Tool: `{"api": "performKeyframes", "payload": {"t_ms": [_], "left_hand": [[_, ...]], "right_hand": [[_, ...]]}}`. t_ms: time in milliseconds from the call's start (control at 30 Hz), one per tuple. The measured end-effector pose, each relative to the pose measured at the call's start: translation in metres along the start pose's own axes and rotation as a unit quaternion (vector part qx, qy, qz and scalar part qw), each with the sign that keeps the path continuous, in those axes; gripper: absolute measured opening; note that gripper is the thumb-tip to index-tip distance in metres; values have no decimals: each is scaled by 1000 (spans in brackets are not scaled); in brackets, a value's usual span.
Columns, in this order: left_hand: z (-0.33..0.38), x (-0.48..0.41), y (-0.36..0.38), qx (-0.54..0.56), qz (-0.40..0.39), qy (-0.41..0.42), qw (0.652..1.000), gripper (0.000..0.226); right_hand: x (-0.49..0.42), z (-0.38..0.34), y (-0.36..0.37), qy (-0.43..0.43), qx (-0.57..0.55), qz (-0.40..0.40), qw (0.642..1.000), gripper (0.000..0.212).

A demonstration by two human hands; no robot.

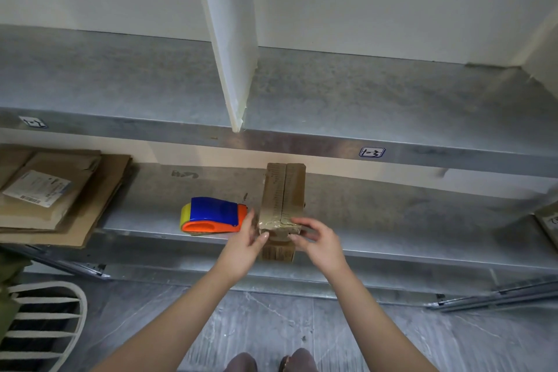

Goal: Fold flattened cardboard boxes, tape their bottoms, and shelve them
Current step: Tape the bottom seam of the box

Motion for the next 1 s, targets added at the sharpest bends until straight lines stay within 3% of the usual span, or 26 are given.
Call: {"api": "performKeyframes", "payload": {"t_ms": [200, 367, 433, 500, 567, 667, 800, 900, 1000], "left_hand": [[7, -13, -20, -191, -6, 68, 979, 52], [16, -16, -3, -379, 25, 124, 917, 54], [19, -15, 0, -385, 41, 132, 913, 54], [16, -17, -7, -348, 25, 114, 930, 58], [10, -19, -17, -277, -61, 76, 956, 69], [8, -22, -28, -253, -146, 78, 953, 84], [18, -35, -23, -286, -35, 104, 952, 68], [20, -35, -7, -302, 15, 101, 948, 62], [15, -33, 3, -290, 34, 105, 951, 63]], "right_hand": [[-5, -4, -6, 13, 3, 18, 1000, 23], [-1, -2, 1, -56, 76, 69, 993, 18], [1, -4, 1, -66, 91, 70, 991, 19], [-2, -7, -4, -31, 70, 34, 997, 28], [-6, -8, -12, 12, 48, -37, 998, 40], [-9, -15, -18, 35, 33, -79, 996, 39], [-8, -22, -9, -5, 55, -28, 998, 49], [-8, -12, -9, -41, 131, 28, 990, 56], [-6, -14, -8, -31, 180, 49, 982, 30]]}}
Point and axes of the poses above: each hand's wrist, its own x-axis away from the middle knuckle, its own y-axis out of the palm, z = x × y, the point moved 5 cm from there along -x, towards the middle knuckle, and after that the axes turned 3 degrees about -x, right-handed, at the moved point
